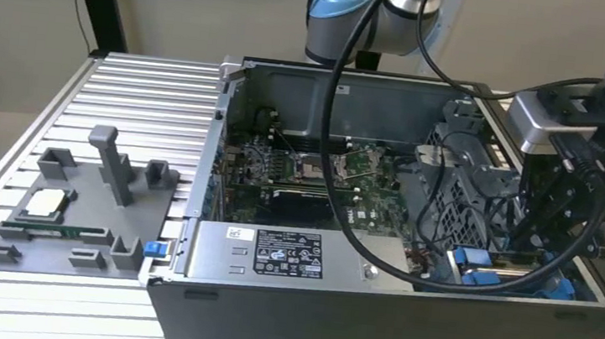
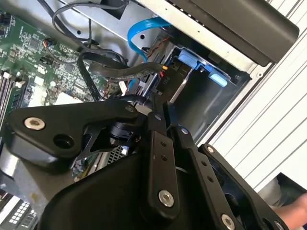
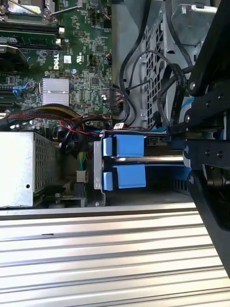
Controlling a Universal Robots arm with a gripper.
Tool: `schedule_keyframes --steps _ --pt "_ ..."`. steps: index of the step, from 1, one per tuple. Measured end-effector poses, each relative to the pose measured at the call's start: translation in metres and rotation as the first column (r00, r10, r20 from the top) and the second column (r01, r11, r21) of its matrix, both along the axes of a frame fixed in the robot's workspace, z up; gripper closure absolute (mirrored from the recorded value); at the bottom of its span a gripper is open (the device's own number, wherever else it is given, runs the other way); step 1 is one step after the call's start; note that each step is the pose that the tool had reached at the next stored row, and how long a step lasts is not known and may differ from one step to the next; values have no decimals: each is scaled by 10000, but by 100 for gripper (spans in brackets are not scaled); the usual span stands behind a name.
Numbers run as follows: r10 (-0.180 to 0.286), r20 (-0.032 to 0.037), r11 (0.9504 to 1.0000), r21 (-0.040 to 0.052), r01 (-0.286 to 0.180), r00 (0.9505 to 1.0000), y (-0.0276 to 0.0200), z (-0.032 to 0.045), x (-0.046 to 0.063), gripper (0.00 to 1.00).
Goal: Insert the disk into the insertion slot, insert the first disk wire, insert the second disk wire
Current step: 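Insert the second disk wire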
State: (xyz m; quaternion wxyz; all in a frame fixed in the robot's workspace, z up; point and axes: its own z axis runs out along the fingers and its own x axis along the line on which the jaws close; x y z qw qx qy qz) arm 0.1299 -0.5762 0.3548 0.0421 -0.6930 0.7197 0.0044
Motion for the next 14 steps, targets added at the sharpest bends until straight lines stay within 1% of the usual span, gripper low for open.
schedule_keyframes --steps 4,9,14 --pt "0 12 10000 1 0 10000 0 -15 0 100" --pt "-1 56 10000 -2 1 10000 0 -35 0 100" --pt "-1 61 10000 5 1 10000 5 -47 0 100"
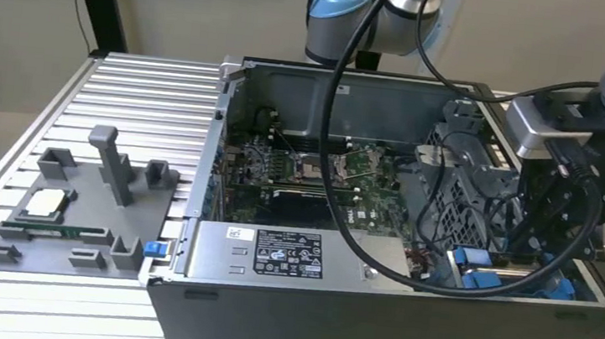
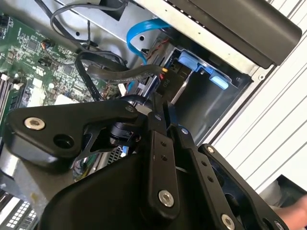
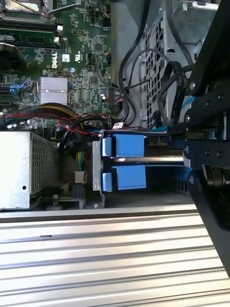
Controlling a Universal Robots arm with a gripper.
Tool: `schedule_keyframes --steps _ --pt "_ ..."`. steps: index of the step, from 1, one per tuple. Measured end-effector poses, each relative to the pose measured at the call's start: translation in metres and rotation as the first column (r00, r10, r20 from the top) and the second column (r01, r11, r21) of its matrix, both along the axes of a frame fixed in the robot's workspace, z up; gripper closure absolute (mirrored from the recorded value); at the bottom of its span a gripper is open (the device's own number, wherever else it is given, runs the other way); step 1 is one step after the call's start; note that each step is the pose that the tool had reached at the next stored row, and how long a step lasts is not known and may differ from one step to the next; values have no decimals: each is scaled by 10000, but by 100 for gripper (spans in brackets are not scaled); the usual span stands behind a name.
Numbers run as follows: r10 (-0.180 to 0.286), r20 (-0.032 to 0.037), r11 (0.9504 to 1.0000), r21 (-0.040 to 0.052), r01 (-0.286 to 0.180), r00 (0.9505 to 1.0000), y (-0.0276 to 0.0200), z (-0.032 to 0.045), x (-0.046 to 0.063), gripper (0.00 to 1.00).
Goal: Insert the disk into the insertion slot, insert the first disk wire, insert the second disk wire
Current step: 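Insert the second disk wire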
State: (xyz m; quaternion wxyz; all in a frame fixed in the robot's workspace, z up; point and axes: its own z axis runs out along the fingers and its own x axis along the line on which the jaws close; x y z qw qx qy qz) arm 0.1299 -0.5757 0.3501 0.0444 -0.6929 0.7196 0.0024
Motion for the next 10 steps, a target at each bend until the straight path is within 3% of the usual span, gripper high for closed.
schedule_keyframes --steps 10 --pt "5 19 10000 -5 -5 10000 14 -17 12 100"
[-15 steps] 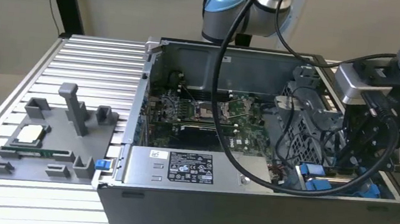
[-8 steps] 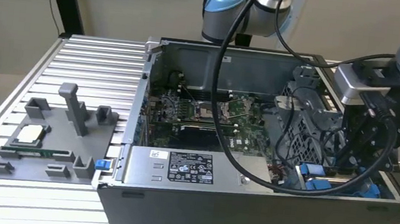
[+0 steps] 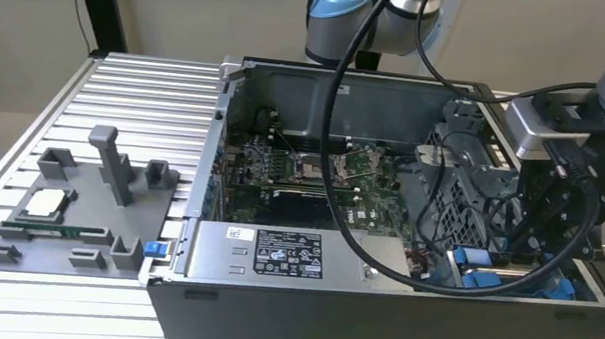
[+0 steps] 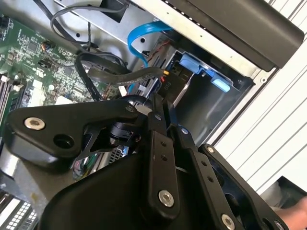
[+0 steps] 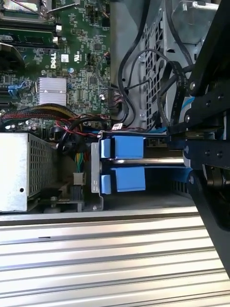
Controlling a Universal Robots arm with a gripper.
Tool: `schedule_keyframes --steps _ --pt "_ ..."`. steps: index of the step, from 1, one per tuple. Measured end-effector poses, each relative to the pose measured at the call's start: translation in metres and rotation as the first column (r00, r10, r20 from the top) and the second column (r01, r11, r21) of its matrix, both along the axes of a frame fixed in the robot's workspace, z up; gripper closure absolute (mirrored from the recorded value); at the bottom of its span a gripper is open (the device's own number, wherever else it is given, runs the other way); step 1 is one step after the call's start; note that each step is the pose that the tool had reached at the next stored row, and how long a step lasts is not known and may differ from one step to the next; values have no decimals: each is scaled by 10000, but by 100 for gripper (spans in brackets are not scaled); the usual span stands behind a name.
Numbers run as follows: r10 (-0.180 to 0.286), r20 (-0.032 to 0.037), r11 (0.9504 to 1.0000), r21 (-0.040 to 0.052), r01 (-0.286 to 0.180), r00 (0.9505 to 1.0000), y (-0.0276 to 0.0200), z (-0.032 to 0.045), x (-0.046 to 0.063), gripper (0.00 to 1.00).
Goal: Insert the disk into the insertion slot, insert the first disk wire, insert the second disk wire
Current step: 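Insert the second disk wire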
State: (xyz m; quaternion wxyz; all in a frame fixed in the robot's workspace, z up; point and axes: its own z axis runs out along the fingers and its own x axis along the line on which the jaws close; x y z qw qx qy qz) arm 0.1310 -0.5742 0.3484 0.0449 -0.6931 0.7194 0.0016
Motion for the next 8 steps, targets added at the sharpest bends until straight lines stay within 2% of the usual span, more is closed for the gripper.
schedule_keyframes --steps 8 --pt "2 26 10000 1 -2 10000 1 -27 6 100"
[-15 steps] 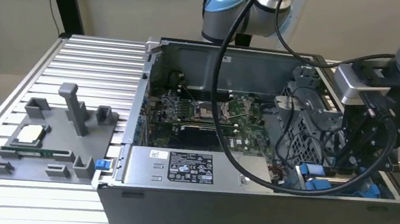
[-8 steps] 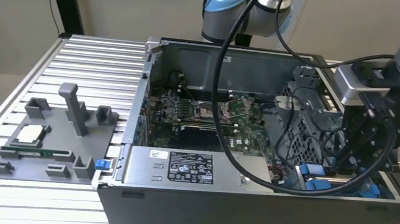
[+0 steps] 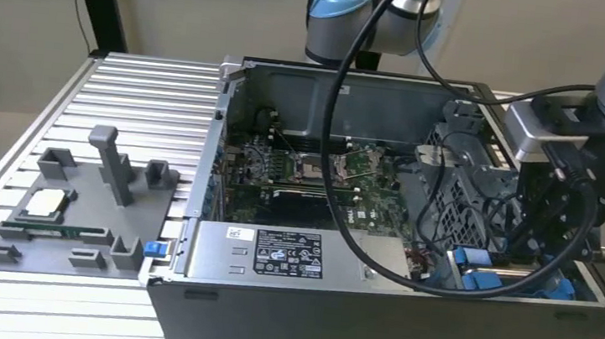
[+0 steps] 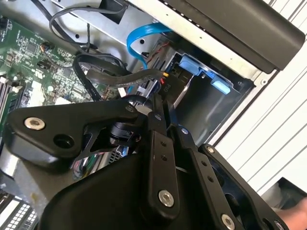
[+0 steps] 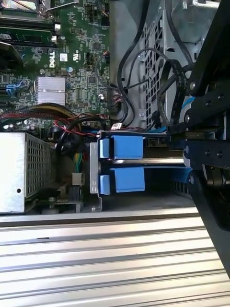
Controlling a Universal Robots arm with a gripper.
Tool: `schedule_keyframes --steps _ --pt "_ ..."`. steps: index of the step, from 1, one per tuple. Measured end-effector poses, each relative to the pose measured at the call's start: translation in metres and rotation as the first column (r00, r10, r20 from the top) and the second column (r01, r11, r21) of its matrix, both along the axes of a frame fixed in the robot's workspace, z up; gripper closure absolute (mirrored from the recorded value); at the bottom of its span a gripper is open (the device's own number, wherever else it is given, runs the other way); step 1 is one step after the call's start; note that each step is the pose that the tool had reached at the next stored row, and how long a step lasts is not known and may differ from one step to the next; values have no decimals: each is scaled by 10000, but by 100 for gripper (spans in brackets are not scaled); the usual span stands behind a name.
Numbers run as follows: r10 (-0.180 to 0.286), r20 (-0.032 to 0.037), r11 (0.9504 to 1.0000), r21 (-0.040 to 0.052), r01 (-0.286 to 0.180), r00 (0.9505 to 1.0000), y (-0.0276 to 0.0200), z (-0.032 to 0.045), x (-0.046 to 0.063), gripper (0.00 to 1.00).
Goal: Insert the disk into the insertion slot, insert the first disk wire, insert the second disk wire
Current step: 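Insert the second disk wire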
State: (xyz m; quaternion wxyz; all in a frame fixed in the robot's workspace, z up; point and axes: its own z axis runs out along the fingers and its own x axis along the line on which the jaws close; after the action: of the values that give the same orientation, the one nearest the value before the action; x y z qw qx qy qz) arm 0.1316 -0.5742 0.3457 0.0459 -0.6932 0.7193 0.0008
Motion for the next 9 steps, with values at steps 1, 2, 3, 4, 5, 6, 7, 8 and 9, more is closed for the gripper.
schedule_keyframes --steps 1,2,3,4,5,6,7,8,9 --pt "0 5 10000 1 0 10000 0 -5 0 100" --pt "-1 11 10000 -1 1 10000 0 -9 -1 100" --pt "0 15 10000 0 0 10000 0 -13 -1 100" --pt "1 19 10000 -1 -1 10000 0 -17 -1 100" --pt "1 22 10000 1 -1 10000 0 -21 -1 100" --pt "1 26 10000 1 -1 10000 1 -26 -1 100" --pt "2 29 10000 0 -2 10000 1 -30 -1 100" --pt "1 33 10000 0 -1 10000 1 -34 -1 100" --pt "1 37 10000 -1 -1 10000 2 -39 -1 100"
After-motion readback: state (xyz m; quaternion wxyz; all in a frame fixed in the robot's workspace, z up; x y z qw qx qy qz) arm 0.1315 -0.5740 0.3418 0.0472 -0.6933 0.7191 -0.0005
